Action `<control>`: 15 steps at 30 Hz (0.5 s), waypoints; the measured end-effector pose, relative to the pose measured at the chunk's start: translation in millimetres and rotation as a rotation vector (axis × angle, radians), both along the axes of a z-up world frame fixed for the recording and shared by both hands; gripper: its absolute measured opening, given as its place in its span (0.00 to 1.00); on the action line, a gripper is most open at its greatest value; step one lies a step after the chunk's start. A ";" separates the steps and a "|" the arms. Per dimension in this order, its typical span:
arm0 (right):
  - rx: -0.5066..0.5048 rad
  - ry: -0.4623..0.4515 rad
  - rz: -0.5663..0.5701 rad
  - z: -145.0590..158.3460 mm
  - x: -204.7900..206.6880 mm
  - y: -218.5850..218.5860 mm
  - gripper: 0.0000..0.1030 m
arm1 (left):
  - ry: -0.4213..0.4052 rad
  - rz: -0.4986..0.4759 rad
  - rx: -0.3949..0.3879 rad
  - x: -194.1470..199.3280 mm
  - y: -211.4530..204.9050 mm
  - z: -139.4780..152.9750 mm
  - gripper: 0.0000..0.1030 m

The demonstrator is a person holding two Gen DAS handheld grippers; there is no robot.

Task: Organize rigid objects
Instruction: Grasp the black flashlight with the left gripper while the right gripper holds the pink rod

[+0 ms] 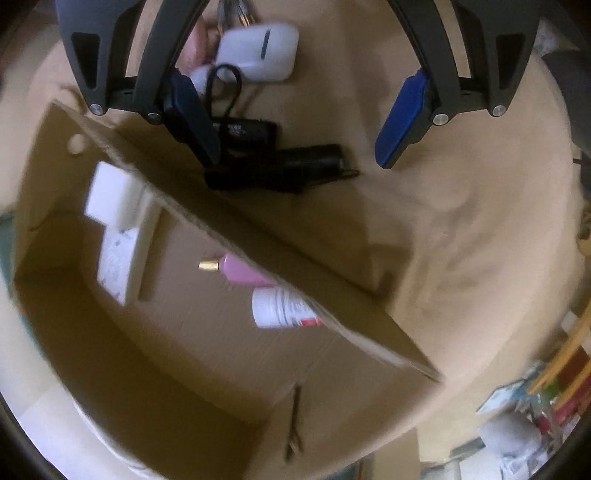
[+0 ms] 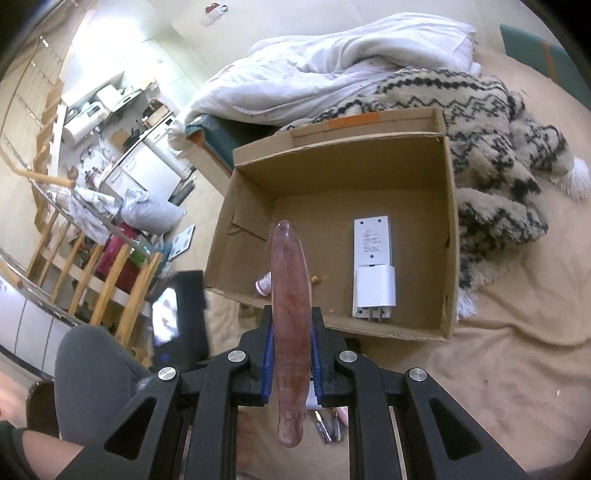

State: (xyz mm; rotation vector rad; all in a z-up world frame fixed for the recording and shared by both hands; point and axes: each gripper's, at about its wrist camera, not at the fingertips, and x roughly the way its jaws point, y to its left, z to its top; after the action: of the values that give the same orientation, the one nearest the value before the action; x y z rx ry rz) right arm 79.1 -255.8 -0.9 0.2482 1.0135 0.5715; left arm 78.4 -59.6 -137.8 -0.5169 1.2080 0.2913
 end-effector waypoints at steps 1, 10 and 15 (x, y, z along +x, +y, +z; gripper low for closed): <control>0.001 0.004 -0.002 -0.5 0.7 -0.1 0.16 | 0.001 0.004 0.018 0.8 -3.8 -2.2 0.82; 0.020 0.036 0.003 -5.7 7.9 2.9 0.16 | 0.025 0.012 0.155 20.5 -33.7 -10.3 0.91; 0.027 0.047 0.004 -8.0 8.5 2.7 0.16 | 0.064 -0.001 0.265 35.3 -48.9 -19.9 0.96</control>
State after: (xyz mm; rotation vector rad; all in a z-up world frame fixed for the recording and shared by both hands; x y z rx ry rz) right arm 87.7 -253.1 -8.9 0.2848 1.0528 0.5861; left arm 113.7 -108.5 -157.7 -0.2791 1.2099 0.4628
